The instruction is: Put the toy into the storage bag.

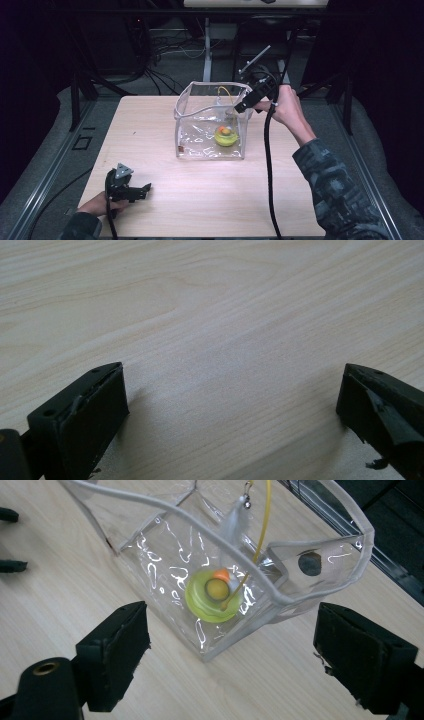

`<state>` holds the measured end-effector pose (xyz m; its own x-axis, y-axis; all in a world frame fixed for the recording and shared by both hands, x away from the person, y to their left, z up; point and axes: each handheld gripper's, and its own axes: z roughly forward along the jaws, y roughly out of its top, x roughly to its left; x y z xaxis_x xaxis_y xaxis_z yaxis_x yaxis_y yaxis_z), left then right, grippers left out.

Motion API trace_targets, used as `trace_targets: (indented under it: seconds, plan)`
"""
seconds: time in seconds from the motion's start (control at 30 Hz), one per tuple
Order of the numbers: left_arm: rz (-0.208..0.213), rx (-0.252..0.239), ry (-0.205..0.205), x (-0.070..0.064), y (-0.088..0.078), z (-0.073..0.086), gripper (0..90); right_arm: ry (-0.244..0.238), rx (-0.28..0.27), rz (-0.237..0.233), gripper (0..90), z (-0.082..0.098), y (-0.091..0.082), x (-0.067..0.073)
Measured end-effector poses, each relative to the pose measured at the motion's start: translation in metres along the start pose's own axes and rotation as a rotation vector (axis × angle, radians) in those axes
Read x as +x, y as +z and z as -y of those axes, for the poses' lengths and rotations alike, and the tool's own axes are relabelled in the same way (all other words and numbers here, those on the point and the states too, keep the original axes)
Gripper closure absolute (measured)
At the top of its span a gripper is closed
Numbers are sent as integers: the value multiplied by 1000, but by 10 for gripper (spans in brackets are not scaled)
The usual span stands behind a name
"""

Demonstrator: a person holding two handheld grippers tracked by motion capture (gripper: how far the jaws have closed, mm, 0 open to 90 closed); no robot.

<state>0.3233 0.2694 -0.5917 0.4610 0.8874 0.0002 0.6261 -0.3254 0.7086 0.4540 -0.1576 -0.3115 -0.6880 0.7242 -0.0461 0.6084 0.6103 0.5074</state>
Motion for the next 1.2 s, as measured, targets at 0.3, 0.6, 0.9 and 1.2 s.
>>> trace_targets:
  seconds: [0.3,0.6,0.9,1.2]
  plan:
    - [0,1,0,0,0,0,1,-40,-20,-1,90,23,-4,15]
    - [0,1,0,0,0,0,1,-23,2,-14,67,59,13,14]
    - [-4,-4,1,0,0,0,1,-15,9,-29,64,90,37,18]
    - [-4,-4,0,0,0,0,1,-11,45,-39,70,124,63,18]
